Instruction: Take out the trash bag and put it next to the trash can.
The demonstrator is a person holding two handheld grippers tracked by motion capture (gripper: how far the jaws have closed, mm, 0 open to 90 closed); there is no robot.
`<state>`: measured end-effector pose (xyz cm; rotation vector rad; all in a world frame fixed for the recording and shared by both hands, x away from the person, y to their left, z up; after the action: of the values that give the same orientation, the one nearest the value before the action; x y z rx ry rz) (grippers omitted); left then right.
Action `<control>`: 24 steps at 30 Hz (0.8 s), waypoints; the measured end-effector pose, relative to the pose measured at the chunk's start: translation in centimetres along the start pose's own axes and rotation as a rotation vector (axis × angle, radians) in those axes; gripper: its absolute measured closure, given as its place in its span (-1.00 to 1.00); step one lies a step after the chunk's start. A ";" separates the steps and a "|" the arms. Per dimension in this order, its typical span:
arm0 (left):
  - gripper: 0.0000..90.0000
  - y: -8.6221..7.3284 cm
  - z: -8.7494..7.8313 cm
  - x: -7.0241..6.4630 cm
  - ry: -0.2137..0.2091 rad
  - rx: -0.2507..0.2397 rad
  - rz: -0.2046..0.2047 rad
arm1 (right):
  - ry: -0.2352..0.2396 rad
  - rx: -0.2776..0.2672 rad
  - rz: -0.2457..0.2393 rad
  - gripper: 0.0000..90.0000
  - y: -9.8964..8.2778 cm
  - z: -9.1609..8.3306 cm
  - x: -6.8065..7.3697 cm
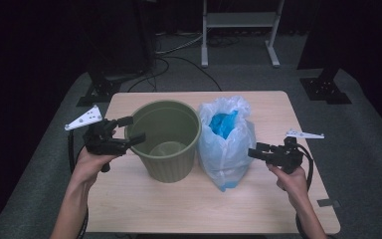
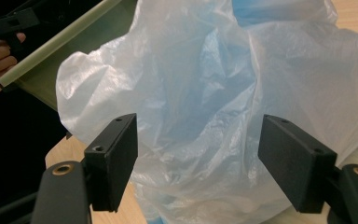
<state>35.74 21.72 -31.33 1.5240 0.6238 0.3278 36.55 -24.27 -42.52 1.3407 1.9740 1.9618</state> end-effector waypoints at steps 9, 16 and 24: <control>-0.78 -0.1 -0.1 0.0 0.004 0.000 -0.003 | 0.000 -0.002 0.018 -0.40 -1.2 -0.1 -0.4; -0.78 -0.4 -0.1 -0.1 0.006 0.005 -0.001 | -0.008 -0.012 0.035 -0.40 -2.1 -0.4 -0.9; -0.78 -0.4 0.0 -0.1 0.005 0.010 0.001 | -0.031 -0.017 0.035 -0.41 -3.3 -0.9 -1.3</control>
<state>35.58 21.60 -31.75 1.5338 0.6290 0.3296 35.14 -25.17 -45.74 1.4031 1.9287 1.9555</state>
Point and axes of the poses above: each handheld gripper's, and its own axes: z roughly forward along the jaws, y roughly out of its top, x roughly to its left, the point moved 4 cm from there along z, roughly forward along the jaws, and after that the axes turned 9 degrees about -x, right-handed, at the moved point
